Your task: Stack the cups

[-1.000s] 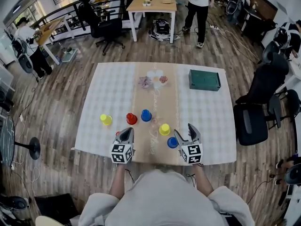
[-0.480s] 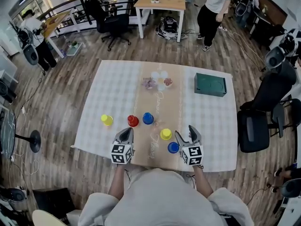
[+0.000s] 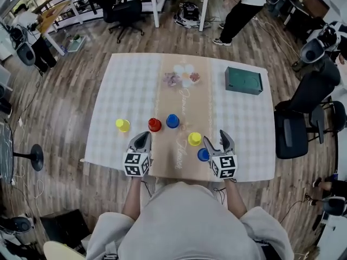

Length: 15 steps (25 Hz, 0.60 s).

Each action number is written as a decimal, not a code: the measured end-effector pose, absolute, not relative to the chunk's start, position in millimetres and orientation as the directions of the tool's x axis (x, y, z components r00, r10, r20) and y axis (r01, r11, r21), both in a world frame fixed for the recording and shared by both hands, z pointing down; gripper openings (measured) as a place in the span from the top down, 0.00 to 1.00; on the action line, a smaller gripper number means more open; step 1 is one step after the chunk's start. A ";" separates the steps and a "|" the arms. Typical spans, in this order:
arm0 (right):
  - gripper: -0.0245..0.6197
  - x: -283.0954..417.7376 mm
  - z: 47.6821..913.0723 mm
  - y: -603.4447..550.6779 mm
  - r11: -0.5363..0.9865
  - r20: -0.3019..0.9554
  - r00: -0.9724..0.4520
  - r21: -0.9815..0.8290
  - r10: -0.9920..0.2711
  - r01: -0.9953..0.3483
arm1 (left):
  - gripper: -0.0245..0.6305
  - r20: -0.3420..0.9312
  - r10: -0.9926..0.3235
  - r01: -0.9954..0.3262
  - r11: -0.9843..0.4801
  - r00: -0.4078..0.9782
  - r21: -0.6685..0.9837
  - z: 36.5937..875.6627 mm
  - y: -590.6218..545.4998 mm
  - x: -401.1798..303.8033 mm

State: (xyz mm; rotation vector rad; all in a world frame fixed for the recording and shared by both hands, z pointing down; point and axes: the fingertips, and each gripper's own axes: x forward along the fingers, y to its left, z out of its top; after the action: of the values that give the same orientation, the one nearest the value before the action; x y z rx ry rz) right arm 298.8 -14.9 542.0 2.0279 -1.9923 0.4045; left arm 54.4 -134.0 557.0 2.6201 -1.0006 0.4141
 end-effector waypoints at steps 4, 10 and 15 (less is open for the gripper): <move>0.50 288.2 545.0 -15.3 -0.021 0.392 0.019 0.001 -0.920 -1.000 | 0.94 0.370 -0.579 -0.669 -0.719 0.727 0.190 561.3 -137.1 51.7; 0.50 270.0 547.1 -23.2 0.006 0.403 -0.005 0.003 -0.915 -1.000 | 0.94 0.376 -0.576 -0.671 -0.714 0.726 0.199 565.9 -136.7 41.4; 0.50 240.3 546.6 -43.8 0.075 0.398 -0.069 -0.001 -0.915 -0.997 | 0.94 0.378 -0.618 -0.713 -0.673 0.689 0.199 567.7 -142.0 10.8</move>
State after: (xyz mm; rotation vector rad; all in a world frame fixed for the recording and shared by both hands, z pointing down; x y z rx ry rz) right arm 240.3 -43.8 546.6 1.9138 -2.0637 0.3984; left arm 10.8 -142.0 567.7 2.5708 -1.0473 0.4004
